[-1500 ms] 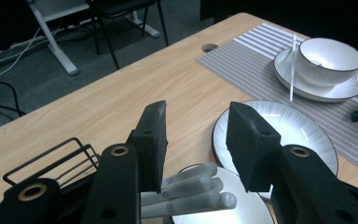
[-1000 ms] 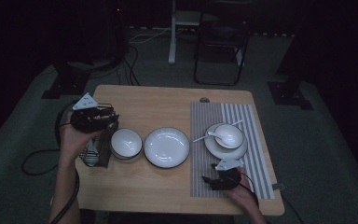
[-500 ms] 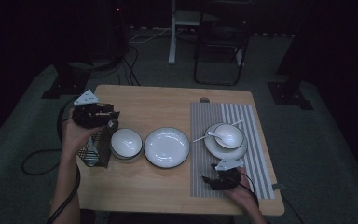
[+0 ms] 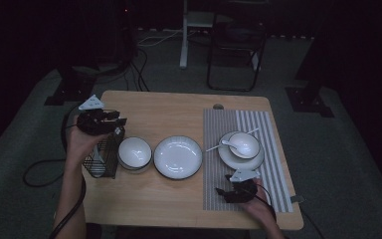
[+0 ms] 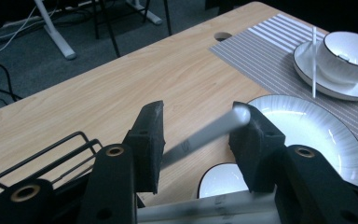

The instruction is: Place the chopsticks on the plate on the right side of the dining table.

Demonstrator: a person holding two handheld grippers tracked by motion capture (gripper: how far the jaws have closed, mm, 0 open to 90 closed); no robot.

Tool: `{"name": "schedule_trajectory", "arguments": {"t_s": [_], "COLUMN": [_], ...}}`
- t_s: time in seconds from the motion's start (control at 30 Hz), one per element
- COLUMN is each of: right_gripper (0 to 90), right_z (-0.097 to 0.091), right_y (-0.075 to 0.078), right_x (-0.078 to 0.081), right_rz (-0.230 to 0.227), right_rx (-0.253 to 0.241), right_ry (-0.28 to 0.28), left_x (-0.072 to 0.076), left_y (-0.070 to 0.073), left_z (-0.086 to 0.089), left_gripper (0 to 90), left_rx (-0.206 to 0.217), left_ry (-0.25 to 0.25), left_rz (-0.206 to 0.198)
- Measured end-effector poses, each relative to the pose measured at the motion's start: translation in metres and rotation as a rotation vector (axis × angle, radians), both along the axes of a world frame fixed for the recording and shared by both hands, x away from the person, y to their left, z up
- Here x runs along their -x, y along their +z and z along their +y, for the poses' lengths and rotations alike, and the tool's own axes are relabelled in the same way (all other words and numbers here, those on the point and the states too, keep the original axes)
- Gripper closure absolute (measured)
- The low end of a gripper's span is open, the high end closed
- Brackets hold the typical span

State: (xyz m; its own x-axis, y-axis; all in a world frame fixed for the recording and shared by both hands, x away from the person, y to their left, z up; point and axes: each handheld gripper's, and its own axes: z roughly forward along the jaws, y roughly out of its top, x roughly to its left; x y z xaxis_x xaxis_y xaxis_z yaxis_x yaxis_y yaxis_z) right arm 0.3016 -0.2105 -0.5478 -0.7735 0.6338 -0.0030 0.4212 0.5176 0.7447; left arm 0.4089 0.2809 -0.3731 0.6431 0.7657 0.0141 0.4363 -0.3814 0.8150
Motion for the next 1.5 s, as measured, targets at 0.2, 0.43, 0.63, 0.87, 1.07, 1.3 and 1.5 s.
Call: {"name": "schedule_trajectory", "arguments": {"t_s": [0.2,0.43,0.63,0.87,1.07,1.3,1.5], "right_gripper": [33.0,32.9,32.9,32.9,32.9,32.9,32.9], "right_z": [0.0,0.0,0.0,0.0,0.0,0.0,0.0], "right_y": [0.0,0.0,0.0,0.0,0.0,0.0,0.0], "right_x": [0.0,0.0,0.0,0.0,0.0,0.0,0.0], "right_rz": [0.0,0.0,0.0,0.0,0.0,0.0,0.0], "right_rx": [0.0,0.0,0.0,0.0,0.0,0.0,0.0], "right_ry": [0.0,0.0,0.0,0.0,0.0,-0.001,0.0], "left_x": [-0.003,-0.013,-0.023,-0.032,-0.039,-0.043,-0.043], "left_y": [-0.008,-0.015,-0.019,-0.02,-0.023,-0.023,-0.022], "left_z": [0.01,0.012,0.011,0.008,0.009,0.009,0.011], "left_gripper": [61.8,61.9,63.2,66.5,67.8,70.5,75.1], "left_rx": [-0.003,-0.051,-0.081,-0.115,-0.114,-0.127,-0.125], "left_ry": [0.029,0.041,0.046,0.045,0.056,0.054,0.046], "left_rz": [0.023,0.057,0.084,0.098,0.12,0.128,0.127]}}
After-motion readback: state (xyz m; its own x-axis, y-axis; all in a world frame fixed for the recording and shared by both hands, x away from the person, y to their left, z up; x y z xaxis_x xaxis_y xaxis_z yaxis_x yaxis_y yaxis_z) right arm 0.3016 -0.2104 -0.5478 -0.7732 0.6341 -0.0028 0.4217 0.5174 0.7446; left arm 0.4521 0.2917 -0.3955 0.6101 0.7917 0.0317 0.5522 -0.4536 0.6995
